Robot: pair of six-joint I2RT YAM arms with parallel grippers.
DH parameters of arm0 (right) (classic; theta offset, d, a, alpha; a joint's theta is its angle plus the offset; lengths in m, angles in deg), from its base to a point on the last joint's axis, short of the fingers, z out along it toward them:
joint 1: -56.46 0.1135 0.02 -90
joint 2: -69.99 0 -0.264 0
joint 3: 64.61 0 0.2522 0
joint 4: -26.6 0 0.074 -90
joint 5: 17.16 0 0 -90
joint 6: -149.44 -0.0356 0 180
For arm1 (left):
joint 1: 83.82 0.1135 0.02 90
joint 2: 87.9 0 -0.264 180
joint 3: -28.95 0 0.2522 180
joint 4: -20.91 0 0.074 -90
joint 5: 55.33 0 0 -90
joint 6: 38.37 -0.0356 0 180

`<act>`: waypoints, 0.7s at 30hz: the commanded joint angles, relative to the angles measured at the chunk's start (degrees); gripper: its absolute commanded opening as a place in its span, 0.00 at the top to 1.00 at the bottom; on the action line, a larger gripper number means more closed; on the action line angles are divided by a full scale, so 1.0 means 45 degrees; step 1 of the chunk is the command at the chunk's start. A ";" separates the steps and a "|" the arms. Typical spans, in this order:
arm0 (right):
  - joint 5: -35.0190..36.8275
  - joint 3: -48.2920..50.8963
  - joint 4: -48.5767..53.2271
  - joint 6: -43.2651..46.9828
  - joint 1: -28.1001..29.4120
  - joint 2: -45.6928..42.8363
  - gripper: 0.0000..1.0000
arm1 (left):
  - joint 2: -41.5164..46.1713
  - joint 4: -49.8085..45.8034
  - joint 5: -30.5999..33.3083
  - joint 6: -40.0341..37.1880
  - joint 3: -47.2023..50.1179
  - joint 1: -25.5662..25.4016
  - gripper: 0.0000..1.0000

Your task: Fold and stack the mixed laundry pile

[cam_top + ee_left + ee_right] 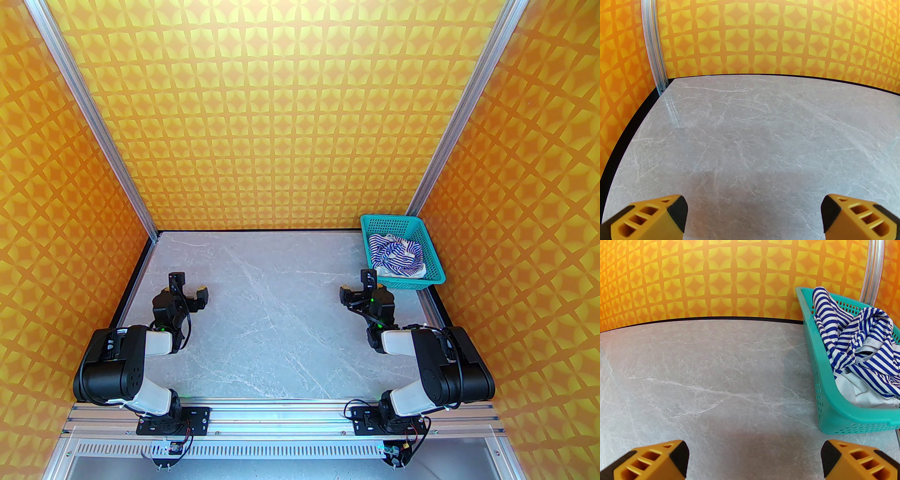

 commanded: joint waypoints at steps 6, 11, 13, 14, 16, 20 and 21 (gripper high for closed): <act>0.0255 -0.0168 0.0004 -0.0021 0.0021 -0.0163 0.02 | 0.0160 -0.0056 -0.0270 -0.0201 -0.0200 -0.0079 0.01; 0.1026 -0.0634 0.3674 -0.0371 0.0066 -0.3155 0.01 | 0.3331 -0.5825 -0.0332 -0.0202 -0.1873 -0.0841 0.01; 0.2246 -0.1706 0.6456 -0.1487 0.0070 -0.4357 0.02 | 0.4185 -0.7068 -0.0377 0.0503 -0.2351 -0.1162 0.01; 0.2718 -0.2481 0.8069 -0.2321 0.0075 -0.4766 0.02 | 0.4533 -0.7711 -0.0469 0.0699 -0.2630 -0.1405 0.00; 0.3008 -0.4387 1.0943 -0.3240 0.0047 -0.4951 0.02 | 0.5018 -0.8790 -0.1003 0.1110 -0.3255 -0.1866 0.02; 0.2808 -0.9663 1.6604 -0.4678 -0.0862 -0.2618 0.01 | 0.5515 -0.9411 -0.3642 0.2285 -0.4157 -0.2692 0.03; 0.2285 -1.0869 1.7626 -0.5091 -0.1305 -0.1912 0.02 | 0.5516 -0.9302 -0.4113 0.2528 -0.4209 -0.2884 0.03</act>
